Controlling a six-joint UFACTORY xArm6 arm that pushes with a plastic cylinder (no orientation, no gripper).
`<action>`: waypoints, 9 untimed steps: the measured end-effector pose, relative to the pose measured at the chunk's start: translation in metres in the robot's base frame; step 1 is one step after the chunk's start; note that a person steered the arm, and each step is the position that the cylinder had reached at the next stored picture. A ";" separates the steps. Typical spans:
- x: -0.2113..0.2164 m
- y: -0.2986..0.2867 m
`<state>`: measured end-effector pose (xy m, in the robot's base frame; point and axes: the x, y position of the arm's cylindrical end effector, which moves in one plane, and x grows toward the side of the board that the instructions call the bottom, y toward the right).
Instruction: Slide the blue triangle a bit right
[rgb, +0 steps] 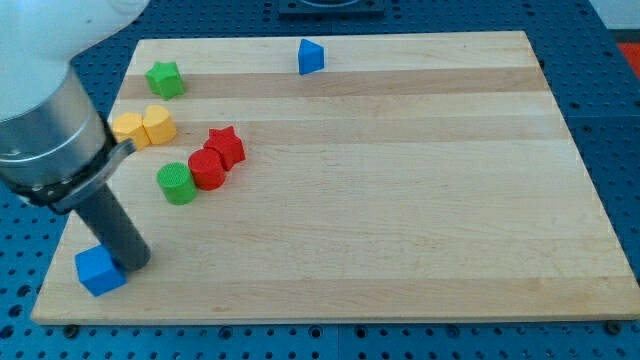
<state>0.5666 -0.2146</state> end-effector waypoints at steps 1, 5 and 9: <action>-0.007 0.027; -0.116 0.324; -0.297 0.338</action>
<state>0.2700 0.1233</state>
